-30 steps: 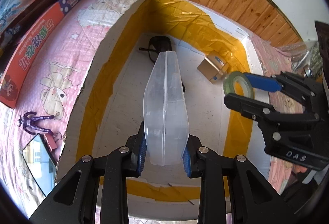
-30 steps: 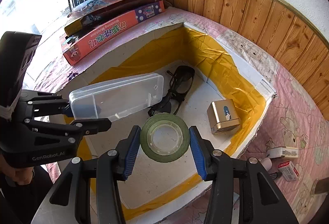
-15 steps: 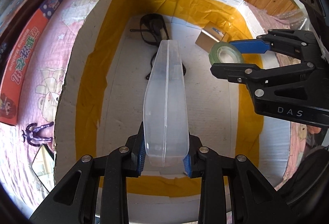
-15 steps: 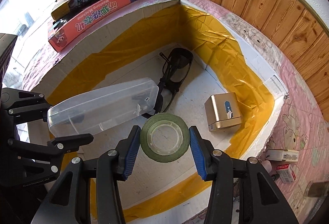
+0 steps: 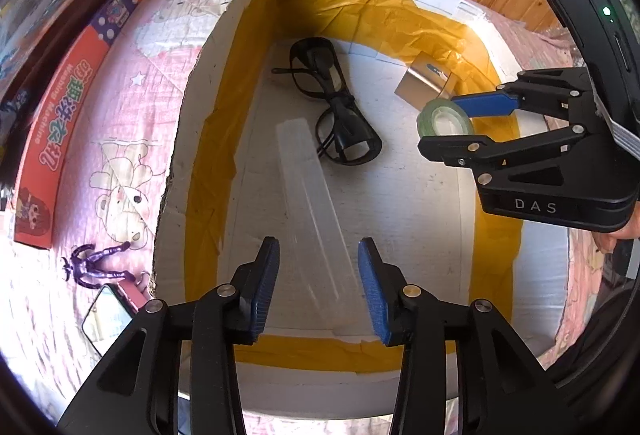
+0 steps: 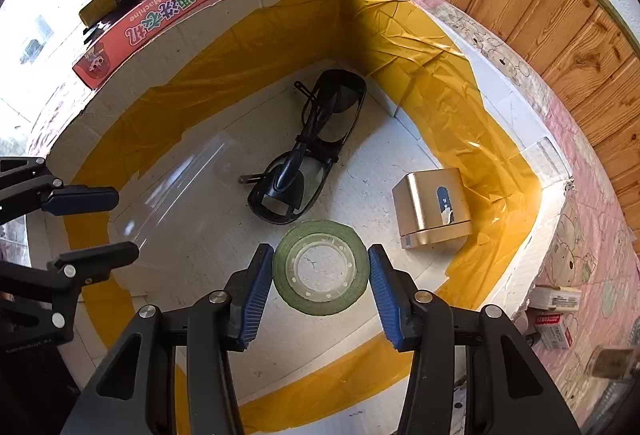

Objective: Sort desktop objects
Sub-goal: 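Open the left tool to drop the container while the right tool releases the tape inside, then move both open tools back to the remaining objects on the bedspread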

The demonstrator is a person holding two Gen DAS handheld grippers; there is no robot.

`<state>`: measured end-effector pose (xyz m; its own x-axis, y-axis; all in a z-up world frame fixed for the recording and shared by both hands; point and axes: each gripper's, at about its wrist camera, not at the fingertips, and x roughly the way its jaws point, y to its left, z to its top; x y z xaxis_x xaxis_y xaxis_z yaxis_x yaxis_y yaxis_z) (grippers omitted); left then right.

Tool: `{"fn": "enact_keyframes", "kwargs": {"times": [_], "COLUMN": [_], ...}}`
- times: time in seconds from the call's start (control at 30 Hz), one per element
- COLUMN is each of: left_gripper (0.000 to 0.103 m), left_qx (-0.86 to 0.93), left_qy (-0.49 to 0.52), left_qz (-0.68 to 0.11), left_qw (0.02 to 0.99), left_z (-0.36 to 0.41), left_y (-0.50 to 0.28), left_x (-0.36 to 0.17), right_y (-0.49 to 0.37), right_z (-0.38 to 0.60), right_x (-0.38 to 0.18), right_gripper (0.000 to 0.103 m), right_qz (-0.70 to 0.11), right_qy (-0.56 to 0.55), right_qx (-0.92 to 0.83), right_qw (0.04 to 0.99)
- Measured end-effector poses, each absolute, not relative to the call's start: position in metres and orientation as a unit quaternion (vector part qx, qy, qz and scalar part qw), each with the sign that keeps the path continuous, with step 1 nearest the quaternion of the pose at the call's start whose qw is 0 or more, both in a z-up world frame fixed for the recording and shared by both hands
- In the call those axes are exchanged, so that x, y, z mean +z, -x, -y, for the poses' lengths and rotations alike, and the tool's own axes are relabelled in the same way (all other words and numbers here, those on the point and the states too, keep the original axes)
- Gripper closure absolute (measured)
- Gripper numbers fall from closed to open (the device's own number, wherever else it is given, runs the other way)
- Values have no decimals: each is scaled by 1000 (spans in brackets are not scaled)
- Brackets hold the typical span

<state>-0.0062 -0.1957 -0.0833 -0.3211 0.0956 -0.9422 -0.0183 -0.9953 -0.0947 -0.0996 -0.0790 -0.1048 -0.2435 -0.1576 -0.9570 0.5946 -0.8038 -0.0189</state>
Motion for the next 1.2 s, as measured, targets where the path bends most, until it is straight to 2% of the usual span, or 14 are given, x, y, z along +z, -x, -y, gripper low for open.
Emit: {"fn": "enact_keyframes", "kwargs": {"times": [0.3,0.43,0.6,0.87,1.2], "left_gripper": [57,57,57,57,57], "left_qx": [828,837,846,871,895], "left_qy": [557,540,522,483,440], "left_qz": [67,90,103,91,72], "left_qw": [10,-5,-9,-3,19], "left_z": [206,209,205,179,144], "left_y": [17,22,27,27,20], "left_x": [-63,-51,-37,-9,18], "right_y": [100,100,95,72,23], "right_z": [78,77,68,38,4], "right_x": [-99,-94,-79,-47,-3], "right_gripper": [53,45,45,44,44], "right_qz": [-176,-165,-136,-99,-87], "right_qy": [-568,-565,-553,-513,-403], "right_qx": [-765,-769,-780,-806,-857], "right_qw": [246,249,260,279,308]}}
